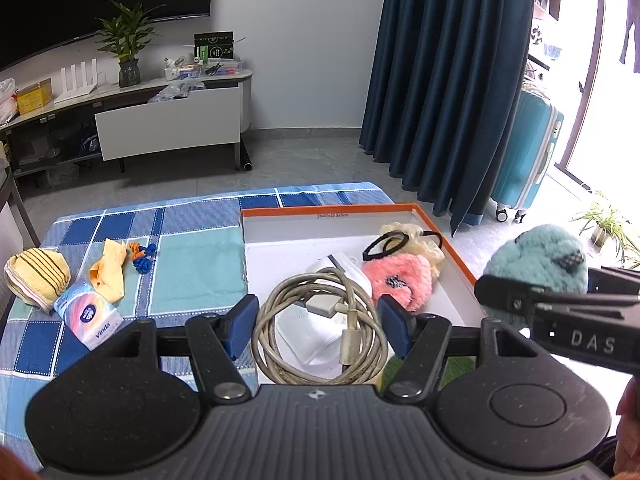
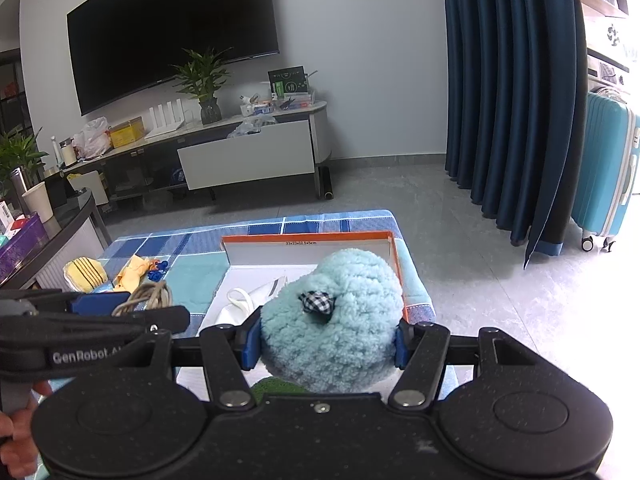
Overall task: Organize soft objects
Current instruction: 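Carry the plush and cable coil over the white box with both grippers, then lower the cable and plush into the box and open both grippers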
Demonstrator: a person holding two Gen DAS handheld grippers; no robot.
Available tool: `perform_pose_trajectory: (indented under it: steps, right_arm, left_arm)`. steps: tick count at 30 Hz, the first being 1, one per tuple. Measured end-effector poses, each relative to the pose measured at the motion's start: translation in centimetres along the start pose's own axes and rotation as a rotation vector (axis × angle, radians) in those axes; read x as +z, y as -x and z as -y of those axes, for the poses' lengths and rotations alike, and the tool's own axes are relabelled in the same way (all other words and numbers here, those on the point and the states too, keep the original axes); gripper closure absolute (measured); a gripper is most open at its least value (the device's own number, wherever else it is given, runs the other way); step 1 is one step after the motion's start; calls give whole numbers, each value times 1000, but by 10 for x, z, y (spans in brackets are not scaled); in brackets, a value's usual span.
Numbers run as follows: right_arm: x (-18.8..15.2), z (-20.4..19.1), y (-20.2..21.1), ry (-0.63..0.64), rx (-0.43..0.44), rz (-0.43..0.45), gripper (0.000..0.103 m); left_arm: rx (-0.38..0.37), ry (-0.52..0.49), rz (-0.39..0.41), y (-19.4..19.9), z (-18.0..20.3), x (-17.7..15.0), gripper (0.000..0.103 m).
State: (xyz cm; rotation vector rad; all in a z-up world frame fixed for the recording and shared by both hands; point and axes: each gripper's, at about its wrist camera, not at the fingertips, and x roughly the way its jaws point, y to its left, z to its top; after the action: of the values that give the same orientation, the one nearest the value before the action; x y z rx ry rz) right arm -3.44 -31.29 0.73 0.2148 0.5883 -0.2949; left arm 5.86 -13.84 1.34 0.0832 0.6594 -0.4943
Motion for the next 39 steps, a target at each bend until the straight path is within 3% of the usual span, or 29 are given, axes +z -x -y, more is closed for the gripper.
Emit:
perform_pose_trajectory:
  steps: [25,29,39]
  right_arm:
    - [0,5,-31,-14,11,-30,31]
    - [-2,7,-35,-14,4,-31,25]
    - [-8,14,-12,-33,-4,49,21]
  left_arm:
    - [-19,-51,-36,-52,10,37,37]
    - [-23,-61,-52,-64,11,43,37]
    - [-47,-73,-84,-93,19,59,37]
